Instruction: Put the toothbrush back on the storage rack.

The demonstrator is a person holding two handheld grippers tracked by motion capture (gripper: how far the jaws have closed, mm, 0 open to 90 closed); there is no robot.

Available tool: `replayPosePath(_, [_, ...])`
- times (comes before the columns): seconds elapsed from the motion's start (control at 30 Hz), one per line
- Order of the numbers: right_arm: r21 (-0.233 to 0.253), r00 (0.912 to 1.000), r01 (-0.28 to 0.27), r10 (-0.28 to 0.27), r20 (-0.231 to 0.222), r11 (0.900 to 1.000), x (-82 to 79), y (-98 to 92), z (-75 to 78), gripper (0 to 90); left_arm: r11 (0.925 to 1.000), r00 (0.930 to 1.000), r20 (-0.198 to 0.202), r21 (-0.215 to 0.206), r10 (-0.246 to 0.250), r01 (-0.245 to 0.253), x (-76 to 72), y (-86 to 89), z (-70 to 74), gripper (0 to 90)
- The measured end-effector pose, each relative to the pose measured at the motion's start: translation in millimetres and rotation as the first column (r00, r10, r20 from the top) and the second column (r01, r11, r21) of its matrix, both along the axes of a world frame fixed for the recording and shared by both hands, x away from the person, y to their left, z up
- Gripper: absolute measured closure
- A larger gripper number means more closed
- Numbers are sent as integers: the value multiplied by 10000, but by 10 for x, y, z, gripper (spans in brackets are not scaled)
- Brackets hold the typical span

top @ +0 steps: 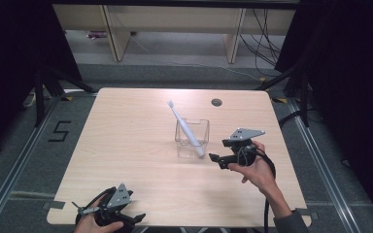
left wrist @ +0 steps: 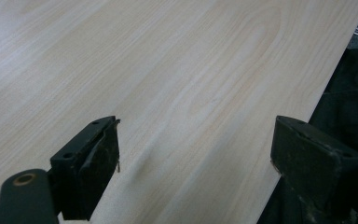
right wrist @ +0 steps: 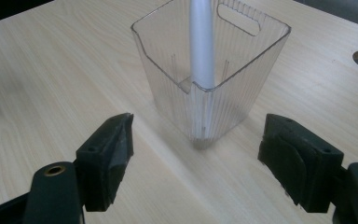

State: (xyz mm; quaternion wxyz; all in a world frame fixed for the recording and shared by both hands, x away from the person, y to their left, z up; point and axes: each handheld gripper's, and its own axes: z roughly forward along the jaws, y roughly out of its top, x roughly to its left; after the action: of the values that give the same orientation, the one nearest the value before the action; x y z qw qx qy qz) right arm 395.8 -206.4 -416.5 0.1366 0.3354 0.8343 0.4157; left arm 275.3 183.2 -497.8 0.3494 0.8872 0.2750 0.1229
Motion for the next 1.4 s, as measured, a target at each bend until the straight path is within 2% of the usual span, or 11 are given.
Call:
replayPosePath(0.23, [-89,10000,-57,58,45,9999,-35,-4,-68,257,10000,10000,-63,52,-76,76,5,5,7,147])
replayPosePath(0.27, [-93,9999,25,-27,-153,10000,-57,-2,-73,257,10000,10000,-49,47,-50,50,5,5,5,147])
replayPosePath(0.47, [-219,9999,-111,113,103,9997,-78,-25,-127,257,10000,10000,-11,-6,-30,30,1,4,4,148])
replayPosePath(0.7, [-35,9998,123,-124,-152,9999,-150,-21,-166,257,10000,10000,-57,38,-56,57,6,6,5,147])
replayPosePath(0.97, [-101,9999,-99,99,30,9999,-169,-67,-216,256,10000,10000,-49,53,-34,34,5,3,2,147])
replayPosePath(1.03, [74,9994,248,-246,-262,9997,-214,-61,-223,252,10000,10000,2,-2,36,-36,-1,-1,-4,148])
replayPosePath(1.07, [-11,9999,24,-24,-106,10000,-198,-73,-233,251,10000,10000,4,12,27,-27,0,-1,-4,147])
replayPosePath(1.1, [55,9996,136,-134,-265,9999,-221,-69,-239,250,10000,10000,2,2,28,-28,-1,-1,-3,148])
replayPosePath(1.13, [-46,10000,16,-16,37,10000,-210,-83,-247,249,10000,10000,-2,-4,24,-24,-1,-1,-3,148])
replayPosePath(1.17, [34,9996,100,-99,-270,9999,-240,-75,-253,247,10000,10000,4,10,26,-26,0,0,-3,147])
replayPosePath(1.4, [-8,9999,-121,121,-48,9999,-281,-83,-331,241,10000,10000,3,-16,42,-42,0,-1,-3,148])
